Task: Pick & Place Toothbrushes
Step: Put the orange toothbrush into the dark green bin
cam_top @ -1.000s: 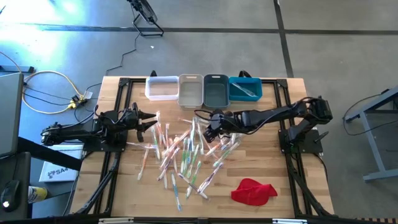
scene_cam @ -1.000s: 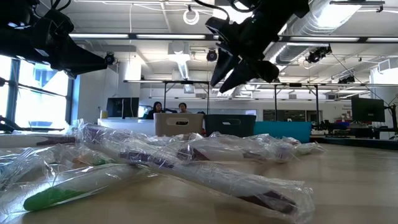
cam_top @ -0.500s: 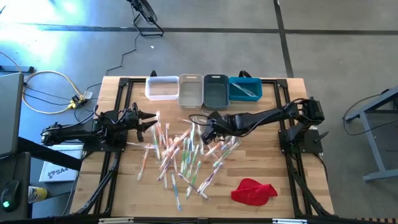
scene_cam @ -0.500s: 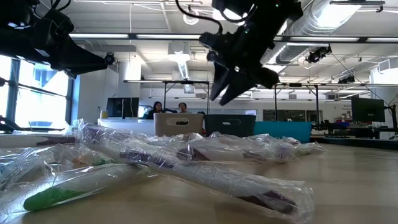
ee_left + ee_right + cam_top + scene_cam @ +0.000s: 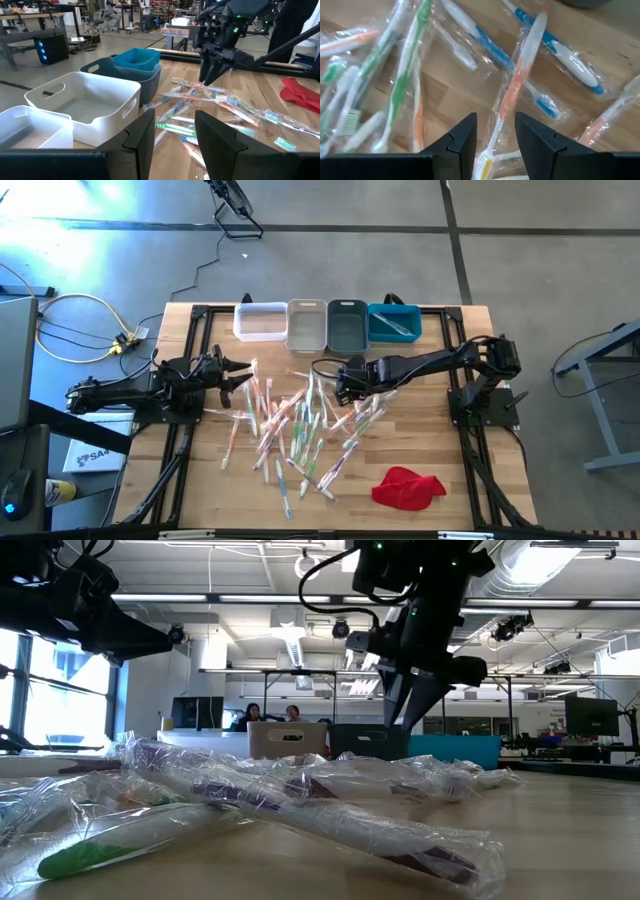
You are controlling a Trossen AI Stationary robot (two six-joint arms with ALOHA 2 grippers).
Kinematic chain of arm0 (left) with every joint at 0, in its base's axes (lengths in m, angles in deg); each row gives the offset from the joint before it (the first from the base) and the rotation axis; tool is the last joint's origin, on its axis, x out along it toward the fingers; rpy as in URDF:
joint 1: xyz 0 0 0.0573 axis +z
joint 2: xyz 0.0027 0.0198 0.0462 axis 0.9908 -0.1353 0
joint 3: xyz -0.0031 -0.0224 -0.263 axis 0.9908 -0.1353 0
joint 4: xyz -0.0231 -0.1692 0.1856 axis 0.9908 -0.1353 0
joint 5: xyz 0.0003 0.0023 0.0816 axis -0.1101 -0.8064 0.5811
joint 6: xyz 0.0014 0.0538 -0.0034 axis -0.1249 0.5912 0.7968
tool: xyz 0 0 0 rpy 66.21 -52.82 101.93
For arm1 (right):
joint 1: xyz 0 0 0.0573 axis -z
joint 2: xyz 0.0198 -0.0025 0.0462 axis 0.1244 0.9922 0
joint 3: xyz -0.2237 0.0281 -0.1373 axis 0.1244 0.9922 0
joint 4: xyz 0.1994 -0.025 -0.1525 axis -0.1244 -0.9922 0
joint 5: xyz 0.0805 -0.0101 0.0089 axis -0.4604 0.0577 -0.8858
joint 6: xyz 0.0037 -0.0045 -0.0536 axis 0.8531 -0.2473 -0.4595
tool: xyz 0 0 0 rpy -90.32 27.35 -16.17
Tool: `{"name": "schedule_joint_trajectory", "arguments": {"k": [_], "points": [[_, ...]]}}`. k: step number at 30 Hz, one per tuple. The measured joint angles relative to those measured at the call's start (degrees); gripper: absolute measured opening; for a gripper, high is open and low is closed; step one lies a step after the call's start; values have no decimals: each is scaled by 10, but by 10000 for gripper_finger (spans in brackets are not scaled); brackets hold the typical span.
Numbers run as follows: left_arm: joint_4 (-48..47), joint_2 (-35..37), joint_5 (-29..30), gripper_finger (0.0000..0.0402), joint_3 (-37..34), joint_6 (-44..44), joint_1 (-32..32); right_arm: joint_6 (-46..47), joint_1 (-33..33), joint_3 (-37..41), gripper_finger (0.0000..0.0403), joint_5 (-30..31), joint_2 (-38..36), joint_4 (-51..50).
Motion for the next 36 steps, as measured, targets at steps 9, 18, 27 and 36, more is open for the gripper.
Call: {"name": "schedule_joint_trajectory", "arguments": {"k": [9,18,27,36], "points": [[0,0,0,136,0,0,0,-39,0,4,126,-4,0,3],[0,0,0,136,0,0,0,1,0,7,126,2,0,3],[0,0,-1,136,0,0,0,39,0,65,126,2,0,52],[0,0,-1,136,0,0,0,35,0,74,126,-13,0,88]]}}
